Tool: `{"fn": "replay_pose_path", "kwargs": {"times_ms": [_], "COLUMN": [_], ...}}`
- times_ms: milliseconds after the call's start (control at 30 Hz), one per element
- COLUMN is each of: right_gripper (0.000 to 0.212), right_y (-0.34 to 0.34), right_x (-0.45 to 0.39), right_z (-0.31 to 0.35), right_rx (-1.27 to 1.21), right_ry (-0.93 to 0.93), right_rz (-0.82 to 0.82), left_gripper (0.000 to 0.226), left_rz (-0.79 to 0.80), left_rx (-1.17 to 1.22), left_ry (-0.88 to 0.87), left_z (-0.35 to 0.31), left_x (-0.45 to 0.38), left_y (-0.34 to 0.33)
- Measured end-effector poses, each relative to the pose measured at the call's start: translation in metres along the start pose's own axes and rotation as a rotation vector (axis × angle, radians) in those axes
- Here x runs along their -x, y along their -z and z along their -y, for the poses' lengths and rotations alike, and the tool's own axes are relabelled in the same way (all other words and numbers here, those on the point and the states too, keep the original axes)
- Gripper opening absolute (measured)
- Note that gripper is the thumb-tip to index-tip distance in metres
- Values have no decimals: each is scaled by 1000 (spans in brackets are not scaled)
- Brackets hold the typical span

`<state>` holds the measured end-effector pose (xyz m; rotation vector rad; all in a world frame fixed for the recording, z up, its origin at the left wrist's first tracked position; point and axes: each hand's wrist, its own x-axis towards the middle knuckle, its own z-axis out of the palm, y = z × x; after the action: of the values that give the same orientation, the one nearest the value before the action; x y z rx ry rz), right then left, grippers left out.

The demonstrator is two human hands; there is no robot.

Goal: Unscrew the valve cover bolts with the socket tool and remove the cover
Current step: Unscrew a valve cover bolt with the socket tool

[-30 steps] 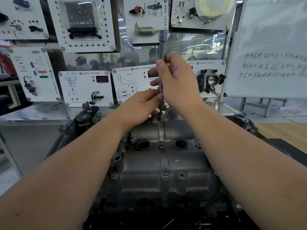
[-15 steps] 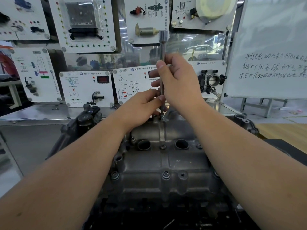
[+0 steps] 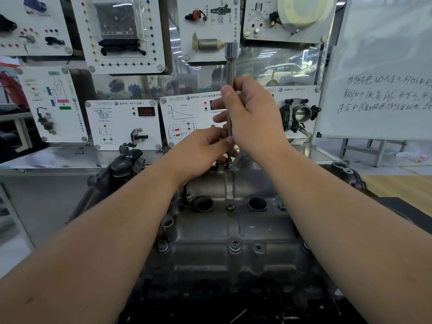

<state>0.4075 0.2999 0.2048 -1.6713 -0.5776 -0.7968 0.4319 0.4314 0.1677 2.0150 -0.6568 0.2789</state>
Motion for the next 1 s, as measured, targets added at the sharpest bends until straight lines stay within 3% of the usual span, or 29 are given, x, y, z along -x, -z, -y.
{"fn": "replay_pose_path", "kwargs": {"times_ms": [500, 633, 767, 833, 933, 1000], "right_gripper": [7, 18, 9, 18, 3, 11], "right_y": [2, 1, 1, 2, 2, 2], "right_x": [-1, -2, -4, -4, -5, -5], "right_z": [-2, -2, -4, -6, -6, -7], "right_rx": [43, 54, 33, 26, 78, 108], "right_ry": [46, -5, -25, -20, -5, -8], "right_rz": [-3, 11, -2, -15, -24, -22], "left_gripper": [17, 15, 16, 14, 16, 15], "left_rz": [9, 15, 13, 18, 7, 0], "left_rx": [-17, -24, -34, -37, -24, -14], "left_ry": [4, 3, -2, -4, 1, 6], "left_z": [2, 0, -1, 0, 2, 2], "left_x": [-2, 0, 0, -2, -3, -3], "left_y": [0, 0, 1, 1, 1, 0]}}
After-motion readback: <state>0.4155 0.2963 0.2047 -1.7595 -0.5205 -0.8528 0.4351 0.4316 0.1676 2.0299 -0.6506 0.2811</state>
